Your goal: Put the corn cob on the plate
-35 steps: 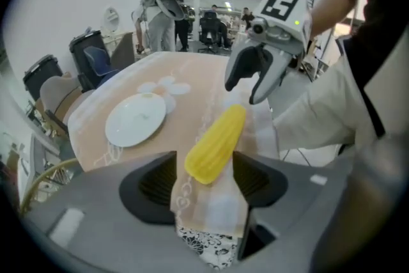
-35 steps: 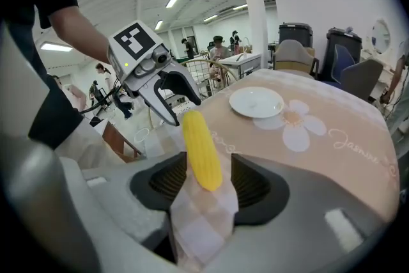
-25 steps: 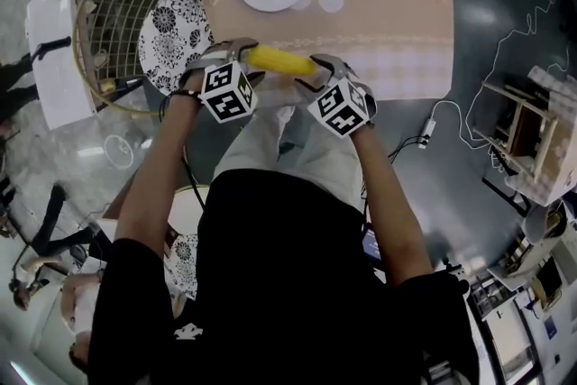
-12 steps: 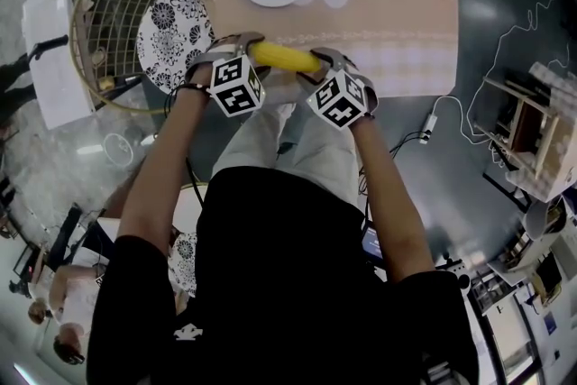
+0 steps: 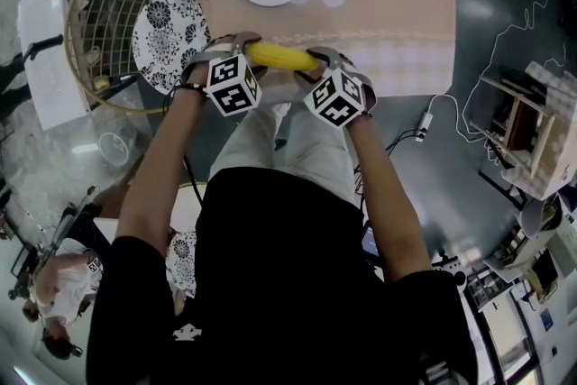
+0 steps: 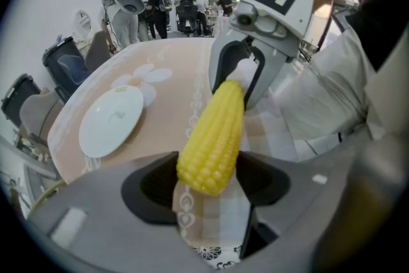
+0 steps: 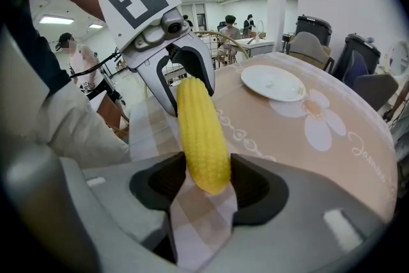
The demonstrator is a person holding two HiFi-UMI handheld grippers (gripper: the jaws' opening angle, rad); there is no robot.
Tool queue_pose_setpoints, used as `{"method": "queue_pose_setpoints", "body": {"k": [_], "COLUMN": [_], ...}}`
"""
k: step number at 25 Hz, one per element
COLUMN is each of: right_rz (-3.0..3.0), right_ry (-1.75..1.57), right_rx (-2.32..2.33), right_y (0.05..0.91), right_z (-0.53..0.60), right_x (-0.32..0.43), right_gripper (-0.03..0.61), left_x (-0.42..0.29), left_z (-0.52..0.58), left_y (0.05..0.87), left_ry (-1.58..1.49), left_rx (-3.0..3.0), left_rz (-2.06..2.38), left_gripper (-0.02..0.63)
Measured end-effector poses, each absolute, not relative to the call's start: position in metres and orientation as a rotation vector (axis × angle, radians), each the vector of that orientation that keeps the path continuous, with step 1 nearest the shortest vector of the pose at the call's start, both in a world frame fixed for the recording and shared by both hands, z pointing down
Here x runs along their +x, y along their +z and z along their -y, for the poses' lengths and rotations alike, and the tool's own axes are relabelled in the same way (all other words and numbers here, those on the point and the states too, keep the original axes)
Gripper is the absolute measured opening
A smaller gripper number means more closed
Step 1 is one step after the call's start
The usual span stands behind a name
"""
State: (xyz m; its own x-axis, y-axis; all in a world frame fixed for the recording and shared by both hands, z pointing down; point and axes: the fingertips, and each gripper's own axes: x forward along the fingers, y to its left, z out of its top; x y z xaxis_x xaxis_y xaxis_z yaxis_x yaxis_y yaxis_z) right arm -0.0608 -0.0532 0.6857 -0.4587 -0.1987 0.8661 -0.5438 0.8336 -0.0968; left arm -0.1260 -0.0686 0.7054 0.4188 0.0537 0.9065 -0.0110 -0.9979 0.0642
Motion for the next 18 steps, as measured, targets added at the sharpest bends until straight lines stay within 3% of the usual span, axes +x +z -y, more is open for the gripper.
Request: {"method": "queue_pose_setpoints", "body": {"k": [18], "right_rz": [2.085], "right_ry": [0.368], "right_rx": [0.412], "right_y": [0.665], "right_z": [0.109], "right_x": [-0.063], "right_gripper": [0.215], "left_x": [-0.130], "left_z": [0.115], "left_y": [0.685], "left_ry": [1.642], "left_rx": [2.503], "left_rz": [0.103], "left_gripper": [0.293]}}
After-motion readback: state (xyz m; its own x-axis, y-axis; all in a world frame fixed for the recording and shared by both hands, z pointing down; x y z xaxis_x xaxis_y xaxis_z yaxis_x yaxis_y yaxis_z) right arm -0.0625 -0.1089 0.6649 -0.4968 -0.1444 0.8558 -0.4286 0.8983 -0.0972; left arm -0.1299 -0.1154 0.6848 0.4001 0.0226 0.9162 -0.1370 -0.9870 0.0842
